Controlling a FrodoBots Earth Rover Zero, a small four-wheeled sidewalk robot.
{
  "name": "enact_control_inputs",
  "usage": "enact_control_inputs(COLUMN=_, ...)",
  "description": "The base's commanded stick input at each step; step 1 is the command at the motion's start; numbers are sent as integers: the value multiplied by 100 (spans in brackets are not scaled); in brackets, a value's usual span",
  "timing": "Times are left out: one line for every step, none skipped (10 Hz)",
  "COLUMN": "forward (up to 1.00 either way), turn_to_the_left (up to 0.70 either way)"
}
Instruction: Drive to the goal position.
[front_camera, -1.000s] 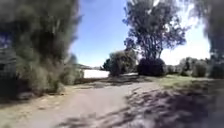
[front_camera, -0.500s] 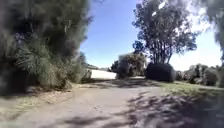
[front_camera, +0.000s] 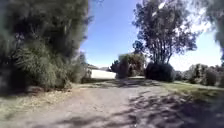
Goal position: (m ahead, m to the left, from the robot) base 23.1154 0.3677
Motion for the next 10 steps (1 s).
enact_control_inputs(forward=0, turn_to_the_left=0)
enact_control_inputs(forward=100, turn_to_the_left=0)
enact_control_inputs(forward=100, turn_to_the_left=0)
enact_control_inputs(forward=100, turn_to_the_left=0)
enact_control_inputs(forward=100, turn_to_the_left=0)
enact_control_inputs(forward=100, turn_to_the_left=0)
enact_control_inputs(forward=100, turn_to_the_left=0)
enact_control_inputs(forward=89, turn_to_the_left=0)
enact_control_inputs(forward=53, turn_to_the_left=0)
enact_control_inputs(forward=17, turn_to_the_left=0)
